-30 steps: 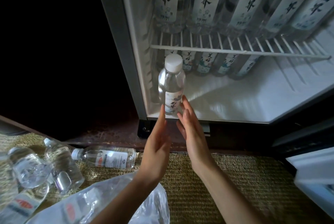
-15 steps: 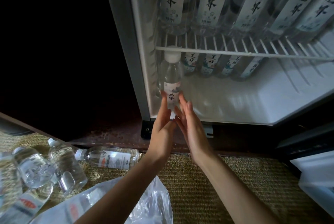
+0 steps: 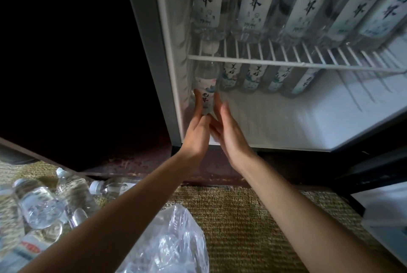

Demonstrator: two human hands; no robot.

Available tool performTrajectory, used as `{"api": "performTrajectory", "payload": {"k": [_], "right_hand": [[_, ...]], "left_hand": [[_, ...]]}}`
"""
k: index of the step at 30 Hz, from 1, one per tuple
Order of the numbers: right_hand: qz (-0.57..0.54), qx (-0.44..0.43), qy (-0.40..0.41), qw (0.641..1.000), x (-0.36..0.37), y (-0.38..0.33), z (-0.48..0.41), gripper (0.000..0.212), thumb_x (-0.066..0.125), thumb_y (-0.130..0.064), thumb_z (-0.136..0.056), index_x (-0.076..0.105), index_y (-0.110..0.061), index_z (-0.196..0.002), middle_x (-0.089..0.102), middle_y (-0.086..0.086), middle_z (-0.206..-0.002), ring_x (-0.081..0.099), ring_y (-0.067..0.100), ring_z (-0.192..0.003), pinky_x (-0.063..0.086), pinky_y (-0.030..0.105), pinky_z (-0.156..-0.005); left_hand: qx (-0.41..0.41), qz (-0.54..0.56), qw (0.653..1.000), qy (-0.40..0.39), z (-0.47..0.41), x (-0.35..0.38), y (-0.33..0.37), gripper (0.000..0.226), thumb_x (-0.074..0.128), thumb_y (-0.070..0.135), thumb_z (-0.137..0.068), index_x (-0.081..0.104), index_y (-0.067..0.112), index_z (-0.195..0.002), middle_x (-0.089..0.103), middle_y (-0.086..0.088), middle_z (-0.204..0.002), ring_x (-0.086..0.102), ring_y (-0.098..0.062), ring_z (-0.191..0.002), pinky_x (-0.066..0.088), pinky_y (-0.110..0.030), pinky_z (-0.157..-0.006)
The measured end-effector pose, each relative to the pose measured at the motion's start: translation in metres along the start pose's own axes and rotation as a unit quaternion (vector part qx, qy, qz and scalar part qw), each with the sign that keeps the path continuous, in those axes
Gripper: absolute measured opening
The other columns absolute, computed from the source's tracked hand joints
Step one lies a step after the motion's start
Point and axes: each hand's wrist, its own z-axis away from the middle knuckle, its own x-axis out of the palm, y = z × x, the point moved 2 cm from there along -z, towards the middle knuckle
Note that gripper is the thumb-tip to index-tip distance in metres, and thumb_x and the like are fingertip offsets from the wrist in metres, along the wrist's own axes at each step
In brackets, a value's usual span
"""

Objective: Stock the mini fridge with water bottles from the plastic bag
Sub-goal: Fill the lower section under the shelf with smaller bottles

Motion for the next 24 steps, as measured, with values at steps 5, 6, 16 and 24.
{"api": "performTrajectory", "payload": {"k": [5, 6, 16, 24], "right_hand": [[0.033, 0.038, -0.014, 0.999, -0.006, -0.007, -0.004, 0.089, 0.04, -0.082, -0.065, 0.04, -0.037, -0.142, 0.043, -0.009, -0.147, 0.044, 0.007, -0.131, 0.031, 0.037, -0.115], [0.037, 0.037, -0.013, 0.999, -0.007, -0.008, -0.004, 0.092, 0.041, -0.082, -0.061, 0.04, -0.036, -0.142, 0.042, -0.007, -0.147, 0.043, 0.008, -0.131, 0.03, 0.037, -0.115], [0.031, 0.025, -0.02, 0.999, -0.003, 0.001, -0.004, 0.023, 0.028, -0.058, -0.096, 0.05, -0.062, -0.1, 0.054, -0.022, -0.12, 0.053, -0.004, -0.112, 0.037, 0.026, -0.105], [0.076, 0.002, -0.039, 0.996, -0.006, 0.028, 0.021, 0.045, 0.032, -0.041, -0.1, 0.047, -0.025, -0.139, 0.05, -0.02, -0.13, 0.049, -0.013, -0.115, 0.034, 0.017, -0.107]], "left_hand": [[0.0, -0.039, 0.999, -0.02, -0.007, 0.001, 0.004, 0.072, 0.032, 0.028, -0.082, 0.004, 0.053, -0.144, 0.027, 0.003, -0.156, 0.03, -0.022, -0.141, 0.026, -0.044, -0.116], [-0.002, -0.046, 0.999, -0.024, -0.007, 0.001, 0.003, 0.073, 0.032, 0.029, -0.081, 0.002, 0.053, -0.144, 0.028, 0.002, -0.155, 0.03, -0.023, -0.14, 0.026, -0.044, -0.116], [-0.005, -0.007, 0.999, -0.037, -0.005, -0.006, -0.004, 0.069, 0.036, 0.021, -0.089, 0.008, 0.053, -0.143, 0.029, -0.006, -0.154, 0.034, -0.016, -0.139, 0.028, -0.039, -0.116], [0.007, -0.032, 0.999, -0.044, 0.042, -0.019, -0.011, 0.063, 0.032, -0.014, -0.092, 0.024, 0.015, -0.147, 0.036, -0.003, -0.15, 0.034, -0.009, -0.138, 0.026, -0.03, -0.115]]}}
